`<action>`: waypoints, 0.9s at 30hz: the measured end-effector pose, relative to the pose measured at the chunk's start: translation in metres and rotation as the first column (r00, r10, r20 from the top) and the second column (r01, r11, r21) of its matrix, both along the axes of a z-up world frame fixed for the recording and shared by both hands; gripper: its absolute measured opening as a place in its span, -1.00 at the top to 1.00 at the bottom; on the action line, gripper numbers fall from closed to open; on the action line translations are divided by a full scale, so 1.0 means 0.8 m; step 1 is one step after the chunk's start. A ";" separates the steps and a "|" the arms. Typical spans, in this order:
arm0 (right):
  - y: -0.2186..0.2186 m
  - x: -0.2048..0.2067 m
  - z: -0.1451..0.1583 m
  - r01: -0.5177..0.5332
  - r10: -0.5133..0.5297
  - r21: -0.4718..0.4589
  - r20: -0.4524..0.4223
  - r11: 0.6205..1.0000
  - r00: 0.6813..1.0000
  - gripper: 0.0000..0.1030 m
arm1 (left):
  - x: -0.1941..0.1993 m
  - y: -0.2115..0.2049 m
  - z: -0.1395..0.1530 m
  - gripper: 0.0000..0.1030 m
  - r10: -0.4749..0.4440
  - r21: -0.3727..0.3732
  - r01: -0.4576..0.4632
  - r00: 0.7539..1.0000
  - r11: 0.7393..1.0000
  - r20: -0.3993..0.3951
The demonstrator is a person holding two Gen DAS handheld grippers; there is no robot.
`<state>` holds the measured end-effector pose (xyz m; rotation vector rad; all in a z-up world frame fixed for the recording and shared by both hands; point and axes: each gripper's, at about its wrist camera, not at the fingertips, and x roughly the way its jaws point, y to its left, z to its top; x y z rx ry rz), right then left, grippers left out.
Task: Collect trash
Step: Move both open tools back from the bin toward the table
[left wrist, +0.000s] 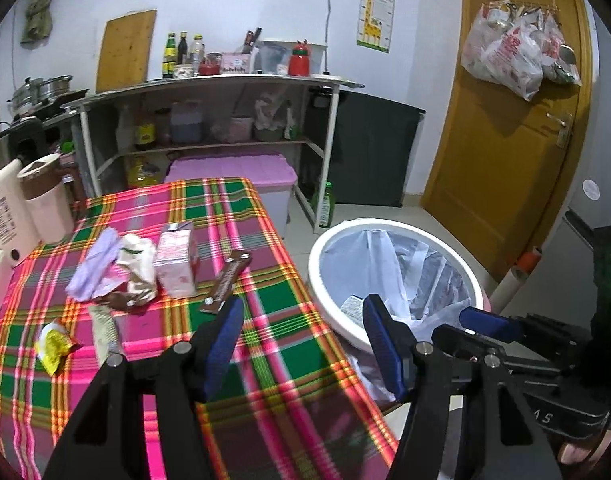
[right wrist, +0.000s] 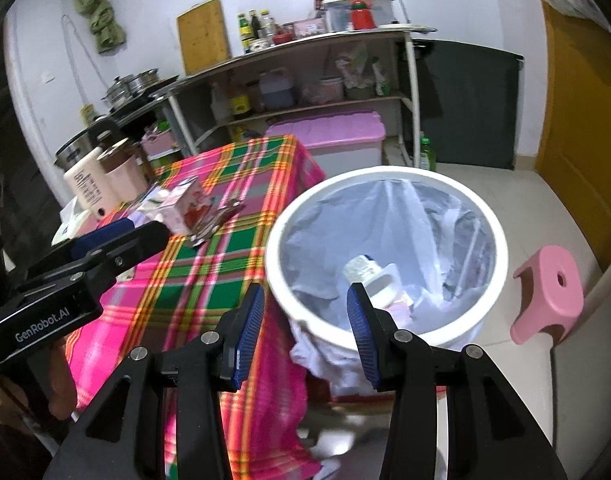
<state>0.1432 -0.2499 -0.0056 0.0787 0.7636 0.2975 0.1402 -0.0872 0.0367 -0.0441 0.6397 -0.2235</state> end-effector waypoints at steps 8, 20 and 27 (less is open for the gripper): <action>0.032 -0.011 -0.002 -0.062 0.062 -0.006 -0.004 0.998 0.998 0.14 | -0.022 0.028 -0.002 -0.24 0.060 0.012 -0.060 0.998 0.998 0.002; 0.066 -0.014 -0.006 -0.116 0.117 0.008 -0.012 0.993 0.993 0.14 | -0.039 0.066 -0.003 -0.24 0.132 0.016 -0.132 0.991 0.991 0.011; 0.085 -0.011 -0.009 -0.153 0.153 0.000 -0.016 0.988 0.988 0.14 | -0.041 0.082 -0.008 -0.24 0.162 0.017 -0.162 0.987 0.987 0.003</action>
